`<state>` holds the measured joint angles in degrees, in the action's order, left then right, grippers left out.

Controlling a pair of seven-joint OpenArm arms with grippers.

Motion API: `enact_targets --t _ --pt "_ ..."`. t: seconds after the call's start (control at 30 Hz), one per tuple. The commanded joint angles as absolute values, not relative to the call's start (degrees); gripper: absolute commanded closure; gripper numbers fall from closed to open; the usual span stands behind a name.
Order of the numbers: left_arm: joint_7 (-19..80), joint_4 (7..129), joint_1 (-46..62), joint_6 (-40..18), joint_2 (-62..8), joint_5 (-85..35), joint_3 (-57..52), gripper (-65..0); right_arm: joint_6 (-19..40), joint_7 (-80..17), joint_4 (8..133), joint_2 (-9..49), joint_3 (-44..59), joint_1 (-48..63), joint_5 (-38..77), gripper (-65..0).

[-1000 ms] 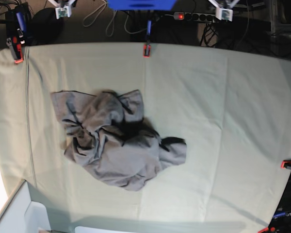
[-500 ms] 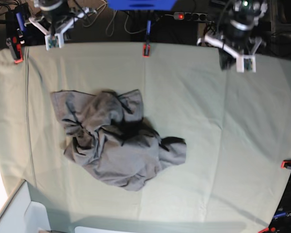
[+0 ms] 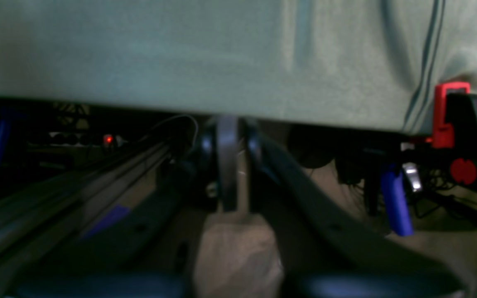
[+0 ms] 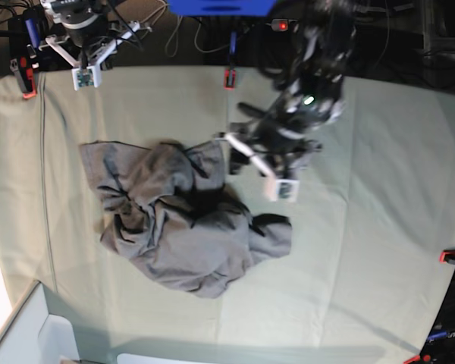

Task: Layout the t-shirt on the table in an organized manner, then fold the t-shirt properly
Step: 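Grasp the crumpled grey t-shirt with the left gripper and drag it aside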

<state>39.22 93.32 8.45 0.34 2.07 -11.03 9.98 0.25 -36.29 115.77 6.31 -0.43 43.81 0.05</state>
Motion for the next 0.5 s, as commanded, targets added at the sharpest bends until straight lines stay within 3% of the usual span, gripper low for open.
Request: enact_targets --t 0.0,0.17,0.47 --pt "37.85 92.62 6.55 0.22 2.51 -11.38 11.38 -33.5 0.40 -35.38 116.70 6.46 -0.22 43.65 -0.22 -9.4" --pt "32.31 80.04 2.24 0.31 4.35 -11.47 15.87 -33.6 0.40 -35.38 116.62 6.55 -0.04 43.30 -0.31 -17.6" --pt "24.13 63.34 -2.24 0.13 8.13 -11.47 16.31 -33.7 0.40 -36.18 116.44 6.55 -0.04 42.24 -0.31 -18.1"
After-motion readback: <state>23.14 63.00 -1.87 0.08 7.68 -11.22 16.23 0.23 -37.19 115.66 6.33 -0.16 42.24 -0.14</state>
